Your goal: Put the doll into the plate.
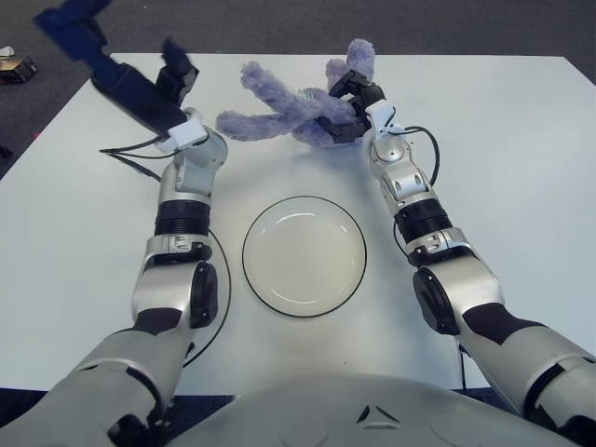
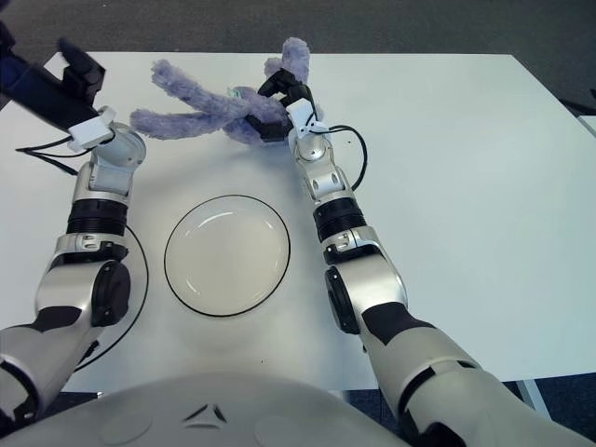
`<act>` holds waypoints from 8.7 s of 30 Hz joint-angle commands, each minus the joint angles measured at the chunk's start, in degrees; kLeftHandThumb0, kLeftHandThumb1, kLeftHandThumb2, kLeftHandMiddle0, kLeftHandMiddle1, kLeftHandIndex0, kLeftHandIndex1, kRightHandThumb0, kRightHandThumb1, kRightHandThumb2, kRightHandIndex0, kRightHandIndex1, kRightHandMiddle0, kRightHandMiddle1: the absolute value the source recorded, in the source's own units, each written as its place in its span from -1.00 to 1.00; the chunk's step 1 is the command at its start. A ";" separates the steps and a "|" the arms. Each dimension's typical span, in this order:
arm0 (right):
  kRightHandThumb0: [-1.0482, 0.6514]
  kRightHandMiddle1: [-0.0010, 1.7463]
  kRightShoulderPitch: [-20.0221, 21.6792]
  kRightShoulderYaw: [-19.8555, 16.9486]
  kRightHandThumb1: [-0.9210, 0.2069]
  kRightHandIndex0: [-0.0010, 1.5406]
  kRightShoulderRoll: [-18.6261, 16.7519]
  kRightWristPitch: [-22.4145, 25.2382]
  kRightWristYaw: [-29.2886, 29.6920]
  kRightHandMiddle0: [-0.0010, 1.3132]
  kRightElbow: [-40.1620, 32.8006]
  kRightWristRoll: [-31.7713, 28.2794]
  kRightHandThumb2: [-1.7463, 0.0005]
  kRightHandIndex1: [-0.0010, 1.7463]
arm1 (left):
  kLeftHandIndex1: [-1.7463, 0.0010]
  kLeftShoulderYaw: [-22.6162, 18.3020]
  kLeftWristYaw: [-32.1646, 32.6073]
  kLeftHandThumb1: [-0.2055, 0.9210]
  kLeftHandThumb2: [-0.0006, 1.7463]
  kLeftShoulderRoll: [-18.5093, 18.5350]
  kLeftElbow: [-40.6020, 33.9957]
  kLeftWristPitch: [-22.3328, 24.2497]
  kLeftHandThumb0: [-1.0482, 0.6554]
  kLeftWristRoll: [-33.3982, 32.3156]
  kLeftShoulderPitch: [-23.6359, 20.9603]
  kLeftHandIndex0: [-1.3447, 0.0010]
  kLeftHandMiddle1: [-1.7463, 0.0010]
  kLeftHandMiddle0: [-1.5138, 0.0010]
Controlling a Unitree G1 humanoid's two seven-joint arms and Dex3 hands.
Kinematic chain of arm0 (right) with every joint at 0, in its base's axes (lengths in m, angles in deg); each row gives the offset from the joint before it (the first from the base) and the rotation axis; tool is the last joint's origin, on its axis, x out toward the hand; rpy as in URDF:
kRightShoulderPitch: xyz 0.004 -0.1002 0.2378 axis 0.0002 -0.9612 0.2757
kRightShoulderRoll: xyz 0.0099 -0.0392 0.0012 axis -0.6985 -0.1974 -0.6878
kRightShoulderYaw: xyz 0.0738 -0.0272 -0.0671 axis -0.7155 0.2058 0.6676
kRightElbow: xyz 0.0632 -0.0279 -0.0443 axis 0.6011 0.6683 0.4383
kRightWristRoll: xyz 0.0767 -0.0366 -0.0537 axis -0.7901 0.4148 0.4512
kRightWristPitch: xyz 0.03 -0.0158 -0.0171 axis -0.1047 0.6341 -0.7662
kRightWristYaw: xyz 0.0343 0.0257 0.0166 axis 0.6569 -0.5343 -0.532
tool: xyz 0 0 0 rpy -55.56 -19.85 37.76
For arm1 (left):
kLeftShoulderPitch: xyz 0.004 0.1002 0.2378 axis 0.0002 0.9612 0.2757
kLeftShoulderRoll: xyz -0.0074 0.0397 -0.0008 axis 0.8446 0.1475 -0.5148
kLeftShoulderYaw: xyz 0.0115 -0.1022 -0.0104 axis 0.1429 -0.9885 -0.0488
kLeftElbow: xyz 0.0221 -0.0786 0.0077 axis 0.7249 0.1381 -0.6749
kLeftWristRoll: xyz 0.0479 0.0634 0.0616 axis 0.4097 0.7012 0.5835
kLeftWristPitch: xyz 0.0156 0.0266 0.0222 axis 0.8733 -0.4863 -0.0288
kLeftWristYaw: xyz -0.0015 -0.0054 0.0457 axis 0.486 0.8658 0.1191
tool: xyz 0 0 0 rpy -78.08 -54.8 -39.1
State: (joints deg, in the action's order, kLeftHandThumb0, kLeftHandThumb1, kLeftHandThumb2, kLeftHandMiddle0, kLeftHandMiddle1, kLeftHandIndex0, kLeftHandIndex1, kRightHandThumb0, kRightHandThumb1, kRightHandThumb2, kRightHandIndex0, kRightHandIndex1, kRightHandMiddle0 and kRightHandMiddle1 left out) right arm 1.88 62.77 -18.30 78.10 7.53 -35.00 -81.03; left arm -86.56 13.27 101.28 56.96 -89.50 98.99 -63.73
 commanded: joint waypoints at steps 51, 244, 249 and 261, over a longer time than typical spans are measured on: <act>0.76 1.00 6.26 4.47 -0.05 -0.28 0.56 -4.78 9.66 0.02 15.38 9.23 -0.40 1.00 | 0.65 14.65 -29.18 1.00 -0.48 20.37 -26.01 2.86 -0.89 6.62 10.46 0.51 0.99 0.38; 0.70 1.00 -0.71 19.73 -0.38 -0.46 5.98 4.97 27.25 -0.24 -7.31 35.59 -0.12 1.00 | 0.50 36.47 -40.17 1.00 -0.67 -3.38 32.83 49.94 -0.72 18.18 -21.71 0.55 0.80 0.20; 0.70 1.00 -1.43 19.65 -0.37 -0.45 5.93 5.52 26.24 -0.23 -8.77 35.68 -0.14 1.00 | 0.32 36.36 -37.25 1.00 -0.71 -3.12 34.23 46.88 -0.40 14.63 -22.40 0.37 0.26 0.22; 0.70 1.00 -3.59 17.90 -0.36 -0.45 5.52 8.26 18.66 -0.28 -14.03 32.80 -0.14 1.00 | -0.32 35.89 -34.02 0.49 -0.23 -1.57 33.63 43.52 0.19 9.20 -23.22 0.12 -0.81 0.27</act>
State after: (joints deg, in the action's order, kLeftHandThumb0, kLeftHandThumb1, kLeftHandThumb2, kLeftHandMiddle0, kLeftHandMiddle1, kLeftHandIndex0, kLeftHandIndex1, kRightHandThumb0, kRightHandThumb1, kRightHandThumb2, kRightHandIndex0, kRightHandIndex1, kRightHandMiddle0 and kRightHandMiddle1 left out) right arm -1.51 81.71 -12.68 85.97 28.06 -46.74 -47.27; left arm -50.55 -21.63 99.04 90.99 -45.82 109.13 -85.20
